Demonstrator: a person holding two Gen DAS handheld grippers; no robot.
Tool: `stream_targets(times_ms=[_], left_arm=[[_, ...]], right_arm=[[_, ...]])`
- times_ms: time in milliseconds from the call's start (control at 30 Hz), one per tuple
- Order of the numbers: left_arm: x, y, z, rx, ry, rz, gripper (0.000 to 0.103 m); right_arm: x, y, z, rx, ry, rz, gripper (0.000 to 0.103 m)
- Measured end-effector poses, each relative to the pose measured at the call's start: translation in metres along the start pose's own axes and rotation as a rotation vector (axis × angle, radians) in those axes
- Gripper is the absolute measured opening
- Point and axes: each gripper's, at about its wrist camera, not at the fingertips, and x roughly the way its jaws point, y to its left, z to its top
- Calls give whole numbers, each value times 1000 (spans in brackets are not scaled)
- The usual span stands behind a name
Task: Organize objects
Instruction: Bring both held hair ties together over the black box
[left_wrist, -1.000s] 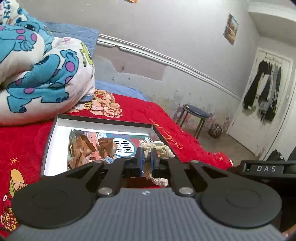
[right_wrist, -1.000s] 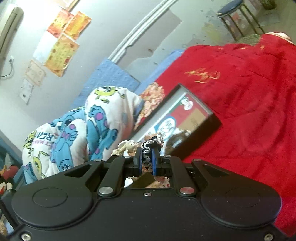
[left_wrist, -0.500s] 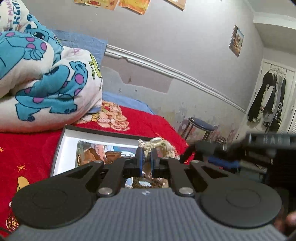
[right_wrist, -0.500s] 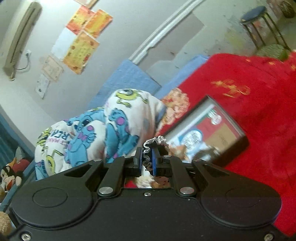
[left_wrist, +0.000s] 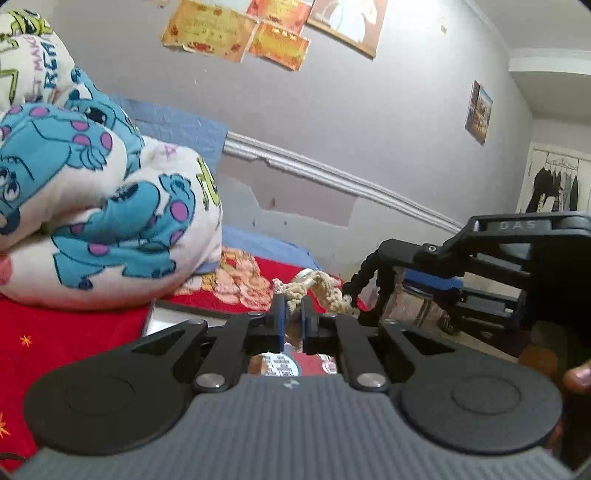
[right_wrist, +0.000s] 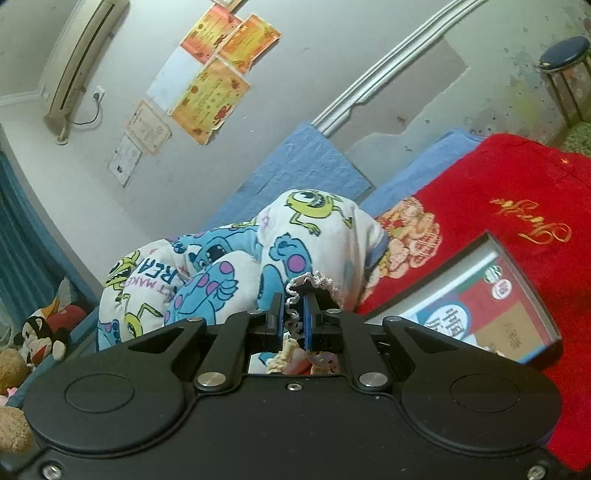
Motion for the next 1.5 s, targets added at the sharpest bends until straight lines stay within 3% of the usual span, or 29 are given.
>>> stream_targets(times_ms=[233, 300, 567, 700, 933, 1267, 1367, 1500], left_arm=[[-1, 5, 4, -4, -31, 47, 11], [3, 9, 3, -30, -18, 45, 11], [30, 6, -15, -11, 61, 61, 11], [38, 1, -21, 10, 79, 64, 11], [55, -12, -12, 46, 86, 23, 11], [91, -46, 23, 115, 38, -21, 11], [106, -57, 18, 140, 22, 23, 11], [108, -52, -5, 87, 34, 1, 11]], right_arm=[[46, -8, 19, -36, 43, 4, 11], [62, -17, 22, -43, 95, 27, 11], [82, -75, 20, 78, 117, 14, 11], [84, -91, 21, 68, 123, -10, 11], [79, -121, 22, 144, 96, -37, 11], [60, -125, 37, 163, 17, -44, 11], [54, -132, 39, 199, -24, -30, 11], [49, -142, 39, 230, -67, -21, 11]])
